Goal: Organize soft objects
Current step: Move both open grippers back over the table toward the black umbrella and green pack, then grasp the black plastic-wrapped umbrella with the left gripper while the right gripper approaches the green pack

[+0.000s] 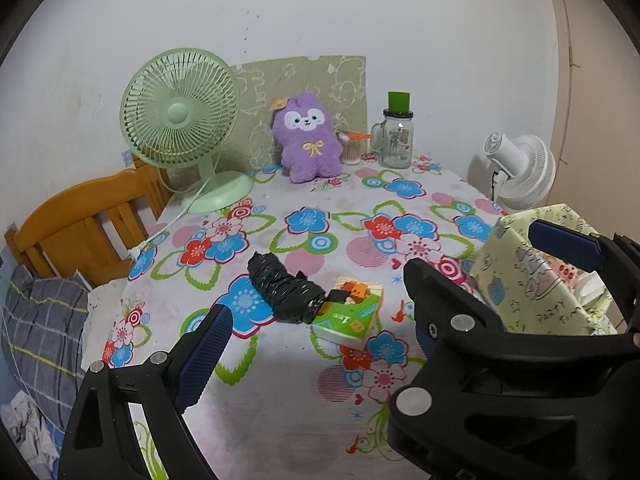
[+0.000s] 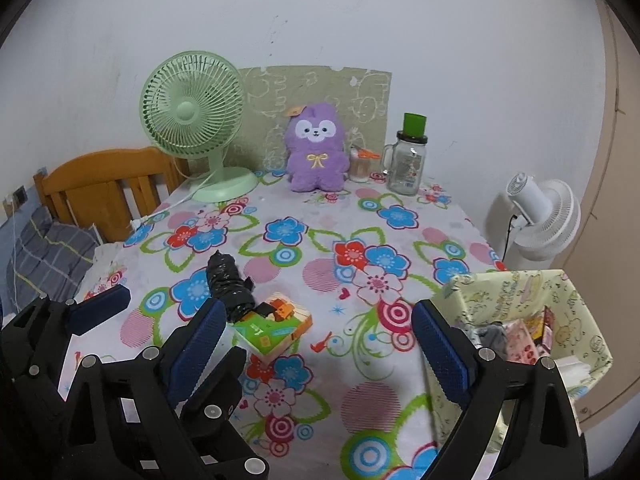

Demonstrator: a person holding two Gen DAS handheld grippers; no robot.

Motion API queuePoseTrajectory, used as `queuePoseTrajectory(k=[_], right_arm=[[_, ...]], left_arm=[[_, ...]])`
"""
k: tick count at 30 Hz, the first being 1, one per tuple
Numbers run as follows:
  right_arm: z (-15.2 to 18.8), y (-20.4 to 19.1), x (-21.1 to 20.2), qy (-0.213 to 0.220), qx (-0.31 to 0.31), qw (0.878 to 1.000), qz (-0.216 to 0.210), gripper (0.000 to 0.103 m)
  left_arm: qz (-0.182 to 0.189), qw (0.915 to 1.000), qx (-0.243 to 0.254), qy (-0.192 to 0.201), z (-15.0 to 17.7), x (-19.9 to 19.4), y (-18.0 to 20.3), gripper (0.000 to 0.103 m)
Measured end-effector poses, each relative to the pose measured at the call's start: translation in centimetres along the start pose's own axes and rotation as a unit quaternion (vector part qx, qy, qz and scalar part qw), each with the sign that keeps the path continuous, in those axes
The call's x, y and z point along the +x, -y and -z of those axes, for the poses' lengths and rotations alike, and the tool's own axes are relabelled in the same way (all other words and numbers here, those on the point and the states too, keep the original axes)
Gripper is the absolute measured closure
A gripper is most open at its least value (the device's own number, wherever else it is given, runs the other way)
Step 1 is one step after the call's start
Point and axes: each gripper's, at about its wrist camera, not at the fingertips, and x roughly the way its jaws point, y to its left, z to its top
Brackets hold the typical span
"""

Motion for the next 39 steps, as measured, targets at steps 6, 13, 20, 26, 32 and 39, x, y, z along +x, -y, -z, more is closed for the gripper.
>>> queuePoseTrajectory(k=[6, 13, 20, 26, 32, 39], right_arm=[[0.2, -0.7, 1.7, -0.008, -0.004, 1.000, -0.017, 0.007], [0.4, -1.1, 3.8, -0.027, -0.001, 0.999, -0.030, 0.007], [0.6, -1.4, 6.1, -0.047, -0.005, 0.999, -0.027, 0.007], [0.6, -1.7, 7.8, -0.063, -0.007, 0.997, -0.031, 0.007], [0.8, -2.2, 9.6, -0.083, -0.007, 0.996, -0.039, 0.007], [1.2, -2.8, 11.6, -0.105, -0.005, 0.994, -0.042, 0.007]], left_arm=[[-0.007, 0.9999, -0.003, -0.011, 0.4, 1.4, -0.9, 0.005], [-0.012, 0.9996, -0.009, -0.024, 0.7, 3.0, -1.9, 0.003], [-0.015, 0.9987, -0.005, -0.048, 0.9, 5.1, -2.3, 0.003], [-0.013, 0.9978, -0.007, -0.065, 1.0, 6.6, -2.8, 0.003], [-0.019, 0.9963, -0.009, -0.083, 1.3, 8.0, -3.4, 0.003], [-0.022, 0.9938, -0.020, -0.107, 1.7, 9.6, -4.3, 0.003]])
